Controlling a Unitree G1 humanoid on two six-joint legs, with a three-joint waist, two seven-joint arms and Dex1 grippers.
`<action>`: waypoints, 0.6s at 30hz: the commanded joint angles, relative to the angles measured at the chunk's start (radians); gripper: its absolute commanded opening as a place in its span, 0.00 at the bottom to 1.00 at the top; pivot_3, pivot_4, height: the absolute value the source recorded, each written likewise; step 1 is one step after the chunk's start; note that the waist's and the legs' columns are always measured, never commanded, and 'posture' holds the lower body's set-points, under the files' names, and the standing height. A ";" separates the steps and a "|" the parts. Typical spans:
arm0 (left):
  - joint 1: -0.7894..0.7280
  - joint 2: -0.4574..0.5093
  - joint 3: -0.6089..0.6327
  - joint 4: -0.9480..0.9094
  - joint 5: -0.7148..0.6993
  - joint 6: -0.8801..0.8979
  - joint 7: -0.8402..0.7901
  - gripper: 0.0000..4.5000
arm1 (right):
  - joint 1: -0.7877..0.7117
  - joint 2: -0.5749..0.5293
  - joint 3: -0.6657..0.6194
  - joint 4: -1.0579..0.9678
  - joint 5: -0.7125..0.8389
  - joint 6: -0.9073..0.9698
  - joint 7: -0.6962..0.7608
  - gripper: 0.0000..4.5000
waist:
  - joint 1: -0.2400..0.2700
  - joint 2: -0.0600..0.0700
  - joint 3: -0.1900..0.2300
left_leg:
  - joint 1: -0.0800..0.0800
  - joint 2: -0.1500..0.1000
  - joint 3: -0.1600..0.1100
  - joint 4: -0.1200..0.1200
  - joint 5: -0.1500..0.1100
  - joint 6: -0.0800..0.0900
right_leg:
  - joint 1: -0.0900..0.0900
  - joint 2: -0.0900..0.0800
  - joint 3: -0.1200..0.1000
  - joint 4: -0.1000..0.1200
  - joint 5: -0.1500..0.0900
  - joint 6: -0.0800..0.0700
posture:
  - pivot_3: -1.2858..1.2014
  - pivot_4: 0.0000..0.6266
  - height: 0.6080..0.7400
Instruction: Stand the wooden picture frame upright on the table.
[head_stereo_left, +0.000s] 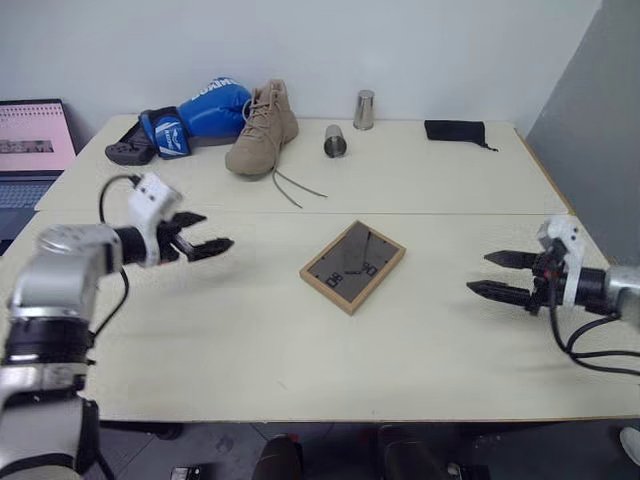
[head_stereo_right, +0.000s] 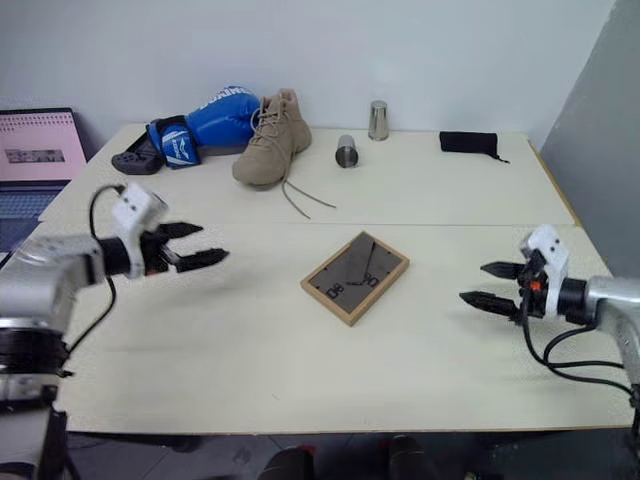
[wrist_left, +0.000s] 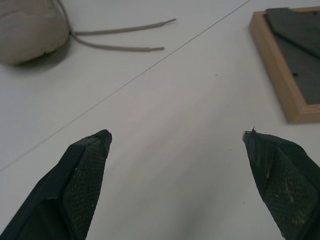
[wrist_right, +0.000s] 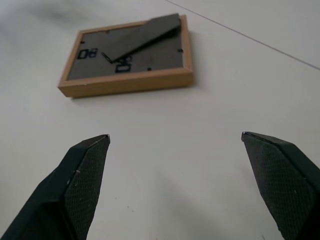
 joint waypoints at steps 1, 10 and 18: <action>-0.027 0.011 -0.034 0.047 0.041 -0.072 -0.034 1.00 | -0.042 0.004 0.020 0.024 -0.009 -0.013 0.007 1.00 | 0.001 0.000 0.000 | 0.000 0.000 0.000 0.000 0.000 0.000 | 0.000 0.000 0.000 0.000 0.000 0.000 | 0.52 0.24 1.00; -0.053 -0.017 -0.040 0.070 0.066 -0.074 0.005 1.00 | -0.034 0.021 0.020 0.013 -0.019 -0.016 -0.017 1.00 | 0.002 0.000 0.000 | -0.002 0.000 0.000 0.001 0.000 0.000 | -0.001 0.000 0.000 0.000 0.000 0.000 | 0.52 0.24 1.00; -0.063 -0.054 -0.051 0.109 0.077 -0.094 0.012 0.92 | -0.049 0.079 0.028 0.029 -0.067 -0.050 -0.130 0.91 | 0.002 0.000 0.000 | -0.002 0.000 0.000 0.001 0.000 0.000 | -0.001 0.000 0.000 0.001 0.000 0.000 | 0.52 0.24 1.00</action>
